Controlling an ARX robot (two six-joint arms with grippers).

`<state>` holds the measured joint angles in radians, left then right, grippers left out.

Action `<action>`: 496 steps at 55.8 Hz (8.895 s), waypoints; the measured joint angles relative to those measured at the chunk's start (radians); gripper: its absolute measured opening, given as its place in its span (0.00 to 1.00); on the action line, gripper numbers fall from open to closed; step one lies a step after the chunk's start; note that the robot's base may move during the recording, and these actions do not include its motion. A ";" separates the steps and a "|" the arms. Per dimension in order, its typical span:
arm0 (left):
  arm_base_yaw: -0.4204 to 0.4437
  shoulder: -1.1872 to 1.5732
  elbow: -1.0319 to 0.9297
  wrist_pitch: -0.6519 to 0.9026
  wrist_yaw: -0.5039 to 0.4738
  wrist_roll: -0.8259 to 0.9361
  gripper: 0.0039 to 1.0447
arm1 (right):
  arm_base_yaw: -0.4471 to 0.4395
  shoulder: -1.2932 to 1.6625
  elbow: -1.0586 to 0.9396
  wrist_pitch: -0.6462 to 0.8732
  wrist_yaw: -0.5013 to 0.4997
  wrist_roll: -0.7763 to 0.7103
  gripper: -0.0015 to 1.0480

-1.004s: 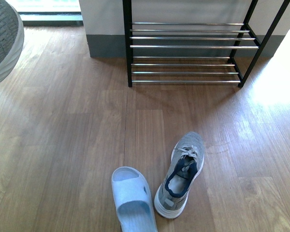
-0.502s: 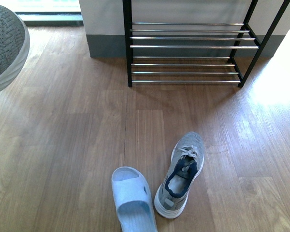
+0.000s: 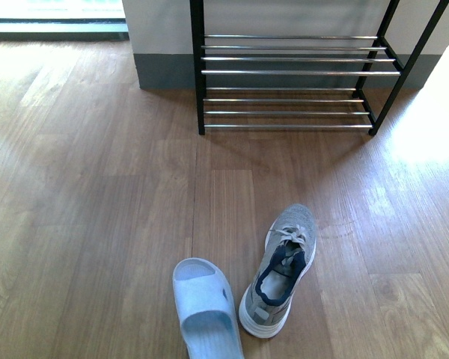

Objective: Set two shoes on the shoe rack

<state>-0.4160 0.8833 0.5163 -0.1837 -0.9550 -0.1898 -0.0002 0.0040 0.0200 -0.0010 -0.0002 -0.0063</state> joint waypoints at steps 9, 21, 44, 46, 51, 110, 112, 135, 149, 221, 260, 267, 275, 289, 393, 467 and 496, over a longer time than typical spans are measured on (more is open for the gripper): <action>-0.023 -0.058 0.001 -0.152 -0.023 -0.085 0.01 | 0.000 0.000 0.000 0.000 0.000 0.000 0.91; -0.023 -0.059 0.001 -0.153 -0.031 -0.090 0.01 | 0.000 0.000 0.000 0.000 0.000 0.000 0.91; -0.023 -0.060 0.001 -0.153 -0.031 -0.093 0.01 | 0.002 1.044 0.192 0.275 -0.044 -0.073 0.91; -0.023 -0.060 0.001 -0.153 -0.031 -0.093 0.01 | 0.012 1.156 0.209 0.325 -0.030 -0.065 0.91; -0.023 -0.060 0.001 -0.153 -0.031 -0.093 0.01 | 0.043 1.417 0.247 0.427 -0.019 -0.035 0.91; -0.023 -0.060 0.001 -0.153 -0.032 -0.093 0.01 | 0.225 2.536 0.864 0.613 -0.049 0.368 0.91; -0.023 -0.060 0.001 -0.153 -0.032 -0.093 0.01 | 0.227 2.541 0.874 0.608 -0.050 0.376 0.91; -0.023 -0.060 0.001 -0.153 -0.032 -0.093 0.01 | 0.262 2.626 0.967 0.576 -0.033 0.422 0.91; -0.023 -0.060 0.001 -0.153 -0.032 -0.093 0.01 | 0.260 2.700 1.041 0.562 -0.002 0.418 0.91; -0.023 -0.060 0.001 -0.153 -0.032 -0.093 0.01 | 0.275 1.167 0.350 0.103 0.196 -0.128 0.01; -0.023 -0.060 0.001 -0.153 -0.032 -0.093 0.01 | 0.393 0.803 0.311 -0.015 0.295 -0.286 0.01; -0.023 -0.060 0.001 -0.153 -0.033 -0.093 0.01 | 0.393 0.804 0.311 -0.015 0.288 -0.286 0.01; -0.023 -0.060 0.001 -0.153 -0.033 -0.093 0.01 | 0.393 0.804 0.311 -0.015 0.284 -0.286 0.01; -0.023 -0.061 0.001 -0.153 -0.033 -0.093 0.01 | 0.393 0.804 0.311 -0.015 0.292 -0.287 0.01; -0.026 -0.064 -0.003 -0.155 -0.018 -0.094 0.01 | 0.392 0.802 0.311 -0.016 0.295 -0.296 0.01; -0.022 -0.063 -0.006 -0.155 -0.040 -0.095 0.01 | 0.394 0.805 0.311 -0.016 0.291 -0.297 0.01; -0.024 -0.065 -0.006 -0.155 -0.029 -0.095 0.01 | 0.393 0.801 0.311 -0.016 0.292 -0.297 0.01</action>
<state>-0.4404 0.8185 0.5098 -0.3389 -0.9840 -0.2852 0.3927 0.8051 0.3313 -0.0170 0.2920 -0.3035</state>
